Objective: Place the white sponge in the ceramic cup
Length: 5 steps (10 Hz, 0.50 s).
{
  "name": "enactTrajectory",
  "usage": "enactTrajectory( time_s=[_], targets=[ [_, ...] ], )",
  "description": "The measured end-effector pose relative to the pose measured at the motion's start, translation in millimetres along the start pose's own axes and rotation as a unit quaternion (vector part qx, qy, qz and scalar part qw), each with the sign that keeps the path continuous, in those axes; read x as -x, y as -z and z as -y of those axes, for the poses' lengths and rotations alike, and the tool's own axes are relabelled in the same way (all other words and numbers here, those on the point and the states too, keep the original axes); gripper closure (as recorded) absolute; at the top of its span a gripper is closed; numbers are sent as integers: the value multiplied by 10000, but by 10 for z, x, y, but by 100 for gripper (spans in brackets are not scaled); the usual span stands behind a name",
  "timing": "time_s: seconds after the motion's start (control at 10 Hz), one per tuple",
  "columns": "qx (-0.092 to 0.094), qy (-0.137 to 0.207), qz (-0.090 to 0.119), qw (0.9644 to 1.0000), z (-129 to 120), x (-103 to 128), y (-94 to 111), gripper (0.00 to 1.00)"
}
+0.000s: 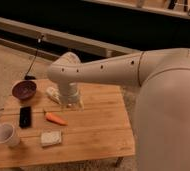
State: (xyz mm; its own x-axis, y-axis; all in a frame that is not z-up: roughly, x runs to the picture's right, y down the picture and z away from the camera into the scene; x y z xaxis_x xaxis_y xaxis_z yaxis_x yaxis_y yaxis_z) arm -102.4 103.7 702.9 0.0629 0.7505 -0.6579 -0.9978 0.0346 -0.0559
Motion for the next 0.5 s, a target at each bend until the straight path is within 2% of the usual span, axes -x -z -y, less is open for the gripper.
enactTrajectory(
  time_s=[0.4,0.5],
  targets=[
    [-9,16,14,10000,-5,3,7,35],
    [-34,129,78,9999,-16,25,36,35]
  ],
)
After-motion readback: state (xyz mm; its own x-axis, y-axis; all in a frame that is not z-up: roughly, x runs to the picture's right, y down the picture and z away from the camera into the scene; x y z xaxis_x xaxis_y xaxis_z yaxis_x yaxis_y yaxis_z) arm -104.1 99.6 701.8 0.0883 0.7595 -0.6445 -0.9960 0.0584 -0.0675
